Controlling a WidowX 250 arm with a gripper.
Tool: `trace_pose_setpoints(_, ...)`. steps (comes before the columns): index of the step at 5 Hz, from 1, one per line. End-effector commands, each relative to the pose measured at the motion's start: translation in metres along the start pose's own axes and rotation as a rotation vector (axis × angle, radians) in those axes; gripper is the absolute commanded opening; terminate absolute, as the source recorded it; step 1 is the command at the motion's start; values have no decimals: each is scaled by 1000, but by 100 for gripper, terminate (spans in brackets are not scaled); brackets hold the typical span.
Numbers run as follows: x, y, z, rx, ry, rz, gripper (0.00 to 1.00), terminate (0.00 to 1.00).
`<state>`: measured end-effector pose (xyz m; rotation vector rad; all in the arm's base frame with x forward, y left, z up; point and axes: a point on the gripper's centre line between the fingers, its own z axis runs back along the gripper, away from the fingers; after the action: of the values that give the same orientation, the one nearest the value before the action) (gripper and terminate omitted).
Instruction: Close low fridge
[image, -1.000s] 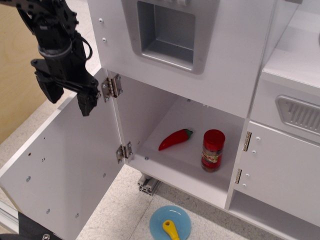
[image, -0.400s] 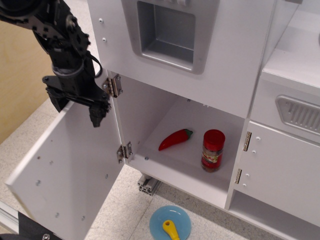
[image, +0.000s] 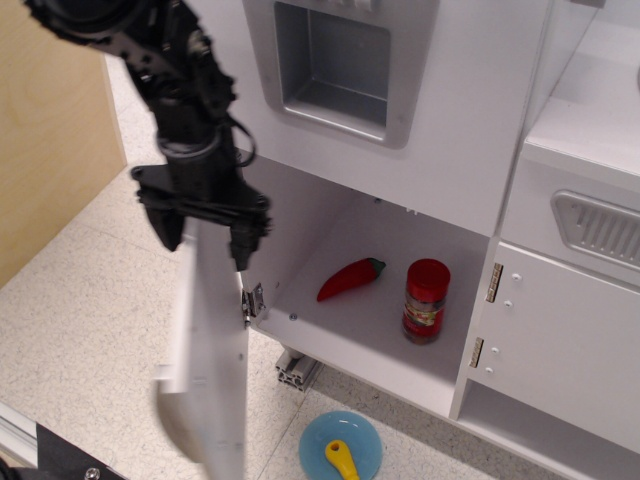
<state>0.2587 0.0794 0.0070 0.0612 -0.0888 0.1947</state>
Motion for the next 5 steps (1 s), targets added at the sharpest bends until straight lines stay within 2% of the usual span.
trace_pose_setpoints(1, 18, -26, 42, -39, -73, 36, 100, 0)
trace_pose_setpoints(2, 9, -28, 54, -54, -75, -7, 100, 0)
trace_pose_setpoints(3, -7, -22, 57, -65, -58, -63, 100, 0)
trace_pose_setpoints(4, -19, -18, 34, -17, -56, -115, 100, 0)
trace_pose_setpoints(5, -29, -21, 11, -31, -54, -153, 100, 0)
